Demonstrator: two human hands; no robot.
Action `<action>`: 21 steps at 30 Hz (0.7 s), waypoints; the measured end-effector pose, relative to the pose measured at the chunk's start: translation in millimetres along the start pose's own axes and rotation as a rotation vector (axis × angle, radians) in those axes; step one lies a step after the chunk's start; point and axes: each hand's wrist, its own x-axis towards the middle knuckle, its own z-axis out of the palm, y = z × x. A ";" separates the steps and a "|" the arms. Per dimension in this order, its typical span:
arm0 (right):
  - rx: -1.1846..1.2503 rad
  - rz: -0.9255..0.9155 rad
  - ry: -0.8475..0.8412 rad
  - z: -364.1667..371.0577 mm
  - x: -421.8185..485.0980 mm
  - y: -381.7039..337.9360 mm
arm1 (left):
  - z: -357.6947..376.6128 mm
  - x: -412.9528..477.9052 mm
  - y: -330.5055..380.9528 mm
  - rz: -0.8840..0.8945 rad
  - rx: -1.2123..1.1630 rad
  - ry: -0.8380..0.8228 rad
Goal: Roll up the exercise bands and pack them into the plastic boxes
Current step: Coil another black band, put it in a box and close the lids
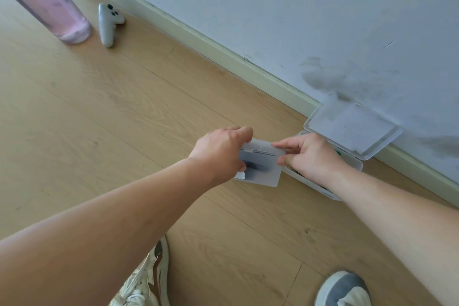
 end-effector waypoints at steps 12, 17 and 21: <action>0.052 0.098 0.018 6.0 7.2 -9.4 | -2.4 3.6 11.6 -0.041 -0.045 -0.053; -0.002 0.104 -0.055 -0.6 6.4 -13.9 | 4.9 -1.1 11.3 -0.042 -0.063 -0.089; 0.157 0.091 -0.015 3.7 6.5 -13.6 | -0.7 1.7 8.1 -0.090 -0.106 -0.089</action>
